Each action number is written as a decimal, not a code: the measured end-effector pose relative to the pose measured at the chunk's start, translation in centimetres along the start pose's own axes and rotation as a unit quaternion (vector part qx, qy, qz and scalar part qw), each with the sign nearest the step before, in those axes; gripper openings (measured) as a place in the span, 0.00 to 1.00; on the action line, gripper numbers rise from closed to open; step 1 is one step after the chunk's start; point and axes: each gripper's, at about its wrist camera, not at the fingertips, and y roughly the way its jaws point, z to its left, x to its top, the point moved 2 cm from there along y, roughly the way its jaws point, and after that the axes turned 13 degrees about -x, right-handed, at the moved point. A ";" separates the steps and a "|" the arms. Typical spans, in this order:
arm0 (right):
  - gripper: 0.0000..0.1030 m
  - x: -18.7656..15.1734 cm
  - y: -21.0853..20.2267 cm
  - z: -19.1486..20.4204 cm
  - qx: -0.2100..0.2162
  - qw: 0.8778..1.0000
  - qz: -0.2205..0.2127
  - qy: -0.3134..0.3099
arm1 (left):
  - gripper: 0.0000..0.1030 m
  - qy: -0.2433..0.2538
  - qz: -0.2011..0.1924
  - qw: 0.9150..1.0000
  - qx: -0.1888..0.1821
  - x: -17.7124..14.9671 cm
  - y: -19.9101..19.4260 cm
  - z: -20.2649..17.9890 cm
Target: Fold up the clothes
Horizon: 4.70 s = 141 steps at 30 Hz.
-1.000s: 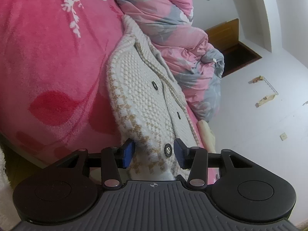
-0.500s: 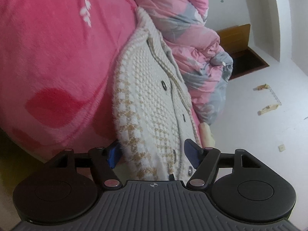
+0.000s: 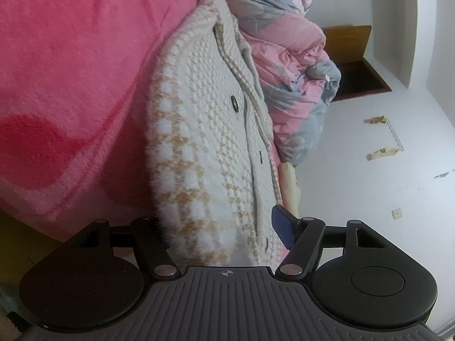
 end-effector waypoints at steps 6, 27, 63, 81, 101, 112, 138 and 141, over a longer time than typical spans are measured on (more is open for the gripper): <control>0.15 0.5 -1.4 3.4 -0.085 0.990 -0.004 -0.113 | 0.54 0.025 0.012 0.999 0.018 -0.4 0.5 -0.5; 0.42 3.4 -25.0 9.5 -0.343 0.858 -0.289 -0.250 | 0.48 0.034 0.031 0.997 0.063 -0.2 1.0 -0.9; 0.01 1.7 -26.9 5.8 -0.310 0.894 -0.233 -0.224 | 0.16 0.116 0.072 0.985 0.105 -0.6 1.1 -3.2; 0.16 2.4 -27.4 1.6 -0.347 0.900 -0.215 -0.151 | 0.24 0.124 0.104 0.980 0.113 -1.1 2.6 -2.1; 0.08 2.3 -24.8 12.2 -0.243 0.886 -0.264 -0.294 | 0.09 0.143 0.023 0.989 0.008 1.1 1.6 -7.1; 0.08 11.0 -20.5 20.6 -0.202 0.869 -0.277 -0.356 | 0.09 0.221 -0.034 0.975 -0.001 9.4 4.7 -11.0; 0.59 38.6 -15.8 13.2 -0.182 0.927 -0.311 -0.109 | 0.45 -0.026 -0.119 0.993 -0.004 30.6 13.4 -0.1; 0.59 37.1 -18.9 12.8 -0.145 0.928 -0.335 -0.075 | 0.51 -0.038 -0.162 0.986 -0.010 30.1 10.6 -1.2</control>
